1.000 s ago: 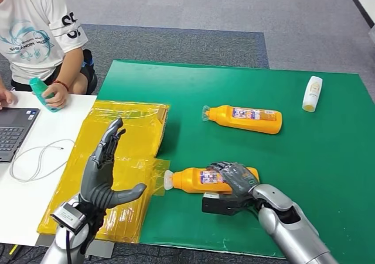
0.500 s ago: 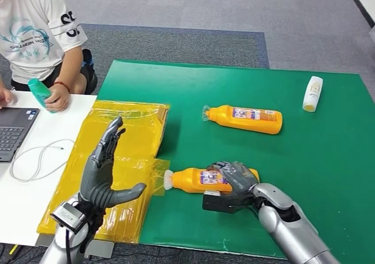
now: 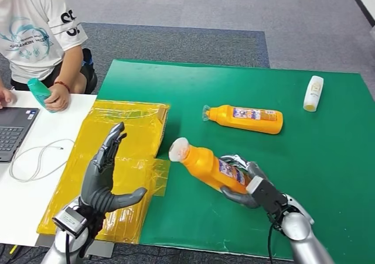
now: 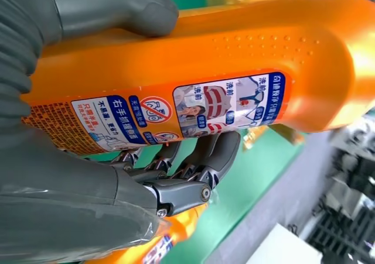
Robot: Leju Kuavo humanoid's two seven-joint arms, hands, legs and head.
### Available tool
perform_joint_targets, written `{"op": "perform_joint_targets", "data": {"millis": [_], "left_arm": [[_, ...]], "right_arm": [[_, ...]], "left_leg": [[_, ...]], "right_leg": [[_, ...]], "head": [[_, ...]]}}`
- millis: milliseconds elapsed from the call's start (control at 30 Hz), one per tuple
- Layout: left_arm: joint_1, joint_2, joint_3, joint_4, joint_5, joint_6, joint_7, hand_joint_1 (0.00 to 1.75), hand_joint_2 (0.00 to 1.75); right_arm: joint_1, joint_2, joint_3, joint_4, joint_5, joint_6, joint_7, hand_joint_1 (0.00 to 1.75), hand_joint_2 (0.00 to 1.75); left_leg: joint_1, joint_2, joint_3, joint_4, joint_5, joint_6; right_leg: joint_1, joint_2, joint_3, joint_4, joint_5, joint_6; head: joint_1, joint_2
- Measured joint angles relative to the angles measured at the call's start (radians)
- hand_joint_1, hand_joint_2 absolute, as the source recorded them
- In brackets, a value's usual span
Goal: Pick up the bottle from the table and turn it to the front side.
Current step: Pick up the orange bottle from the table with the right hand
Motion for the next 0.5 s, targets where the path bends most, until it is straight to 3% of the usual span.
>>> {"op": "perform_joint_targets", "data": {"millis": [500], "left_arm": [[-0.001,-0.004,0.001,0.008,0.020,-0.045,0.000,0.00,1.75]], "right_arm": [[0.041,0.070,-0.126,-0.061,-0.133,0.086,-0.029,1.75,1.75]], "left_leg": [[0.000,0.000,0.000,0.000,0.000,0.000]], "right_leg": [[0.000,0.000,-0.001,0.000,0.000,0.000]], "head": [[0.000,0.000]]}}
